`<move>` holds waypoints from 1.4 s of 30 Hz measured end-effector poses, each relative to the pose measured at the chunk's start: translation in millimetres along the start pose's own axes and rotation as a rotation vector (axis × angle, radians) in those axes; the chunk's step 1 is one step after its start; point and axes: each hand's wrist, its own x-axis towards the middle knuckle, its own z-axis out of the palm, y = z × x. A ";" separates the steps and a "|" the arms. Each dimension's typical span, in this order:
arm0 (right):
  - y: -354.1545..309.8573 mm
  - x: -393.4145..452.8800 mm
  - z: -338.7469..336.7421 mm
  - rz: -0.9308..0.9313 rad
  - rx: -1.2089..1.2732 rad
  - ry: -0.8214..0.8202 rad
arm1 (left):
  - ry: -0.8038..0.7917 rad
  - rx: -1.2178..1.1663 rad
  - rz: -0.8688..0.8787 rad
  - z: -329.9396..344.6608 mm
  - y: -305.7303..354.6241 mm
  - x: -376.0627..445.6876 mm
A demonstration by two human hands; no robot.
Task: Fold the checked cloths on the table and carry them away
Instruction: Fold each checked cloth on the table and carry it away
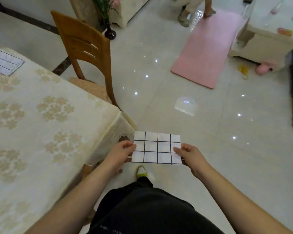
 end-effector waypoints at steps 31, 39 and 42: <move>-297.9 310.7 -11.4 -0.114 -0.170 -0.282 | 0.353 -0.249 -0.013 3.7 251.5 208.5; -375.2 376.5 7.3 -0.159 -0.201 -0.368 | 0.430 -0.327 0.031 -12.1 313.0 248.5; -406.5 400.0 27.2 -0.174 -0.196 -0.400 | 0.464 -0.391 0.064 -28.8 333.7 266.6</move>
